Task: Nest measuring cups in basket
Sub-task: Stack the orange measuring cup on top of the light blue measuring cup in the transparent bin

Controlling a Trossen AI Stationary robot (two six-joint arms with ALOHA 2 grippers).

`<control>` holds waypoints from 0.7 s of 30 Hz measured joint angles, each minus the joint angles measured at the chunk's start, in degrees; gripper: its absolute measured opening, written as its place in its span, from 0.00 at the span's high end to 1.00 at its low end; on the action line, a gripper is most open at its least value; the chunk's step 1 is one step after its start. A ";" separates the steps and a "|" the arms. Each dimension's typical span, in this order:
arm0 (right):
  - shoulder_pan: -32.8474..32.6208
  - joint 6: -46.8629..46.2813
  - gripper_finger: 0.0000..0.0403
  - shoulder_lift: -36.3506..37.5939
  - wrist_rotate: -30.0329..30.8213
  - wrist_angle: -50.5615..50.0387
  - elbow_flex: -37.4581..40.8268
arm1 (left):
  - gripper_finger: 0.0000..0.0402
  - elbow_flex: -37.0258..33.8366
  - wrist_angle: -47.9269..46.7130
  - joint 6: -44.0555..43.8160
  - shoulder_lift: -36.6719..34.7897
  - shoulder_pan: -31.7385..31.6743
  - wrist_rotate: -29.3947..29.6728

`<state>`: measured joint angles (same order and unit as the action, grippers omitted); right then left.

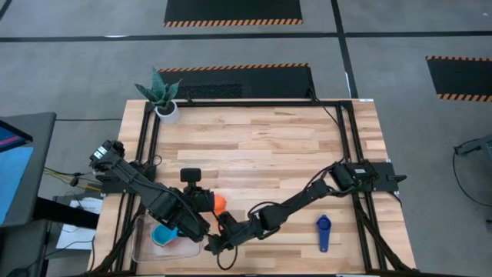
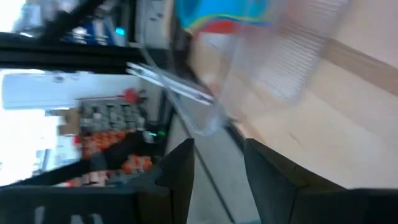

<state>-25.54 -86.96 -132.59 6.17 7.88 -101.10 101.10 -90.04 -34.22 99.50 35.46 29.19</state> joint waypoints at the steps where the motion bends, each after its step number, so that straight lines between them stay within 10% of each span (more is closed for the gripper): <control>1: -0.09 0.02 0.59 0.36 0.00 -2.07 0.00 | 0.97 0.00 0.02 0.05 0.00 0.26 0.02; 21: -0.57 1.51 0.62 1.94 8.93 -26.37 0.13 | 0.97 -0.01 0.01 -2.31 0.02 1.84 0.50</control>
<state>-26.11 -85.45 -130.65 15.11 -18.50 -100.97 101.09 -90.03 -36.54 99.53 37.30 29.69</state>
